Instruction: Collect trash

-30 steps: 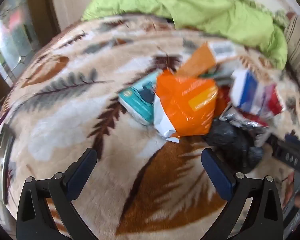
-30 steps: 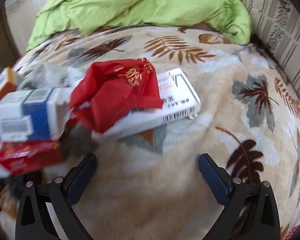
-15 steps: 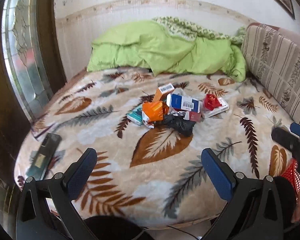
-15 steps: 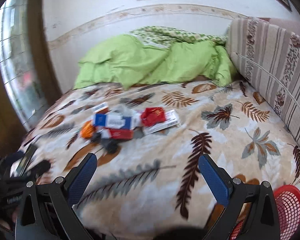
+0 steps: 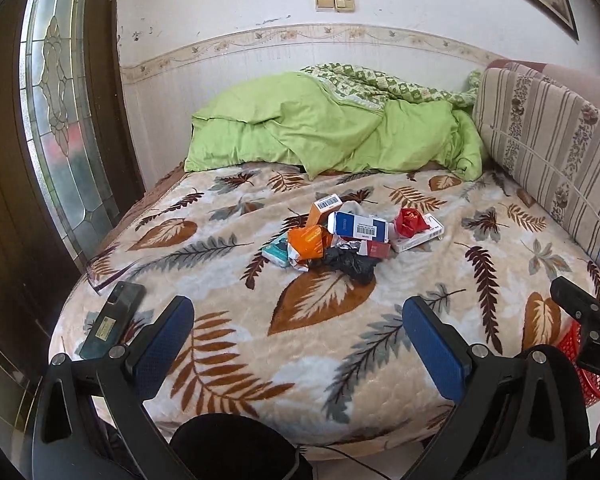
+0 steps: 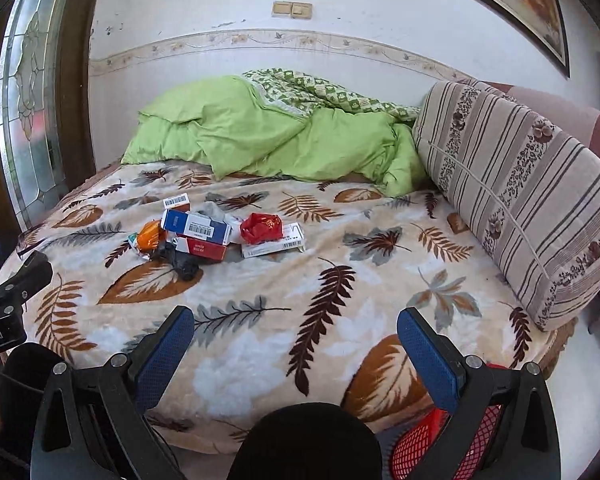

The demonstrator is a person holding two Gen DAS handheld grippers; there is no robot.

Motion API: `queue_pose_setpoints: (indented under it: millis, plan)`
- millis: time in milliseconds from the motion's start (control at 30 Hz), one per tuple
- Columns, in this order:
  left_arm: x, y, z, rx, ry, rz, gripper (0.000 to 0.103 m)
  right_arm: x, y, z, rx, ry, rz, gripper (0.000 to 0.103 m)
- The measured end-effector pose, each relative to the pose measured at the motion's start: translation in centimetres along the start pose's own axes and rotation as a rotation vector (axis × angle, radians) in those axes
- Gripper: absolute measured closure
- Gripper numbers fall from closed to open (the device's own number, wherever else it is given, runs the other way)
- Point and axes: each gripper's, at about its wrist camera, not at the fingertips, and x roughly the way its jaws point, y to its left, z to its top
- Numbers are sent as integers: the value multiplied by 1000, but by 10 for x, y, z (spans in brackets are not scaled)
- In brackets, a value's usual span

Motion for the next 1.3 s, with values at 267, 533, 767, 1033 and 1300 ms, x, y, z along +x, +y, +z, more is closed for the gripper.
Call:
queue_pose_setpoints:
  millis: [267,533,767,1033,1300]
  plan:
    - [-3,-4,-4,3,-1,1,0,-4,3,-1,-24,0,-10,1]
    - [-4,-2,-4,-5,-2,-1,0,-5,4,1,-26,2,-17,1]
    - [-5,-1,-3,-5,2,-4,0,-3,5,0,-30,12,-19,1]
    - [-5,-1,-4,-3,3,-3,0,-1,7,-1,-34,25,-16,1]
    - [-5,-1,-5,-4,2,-4,0,0,9,-1,-36,27,-20,1]
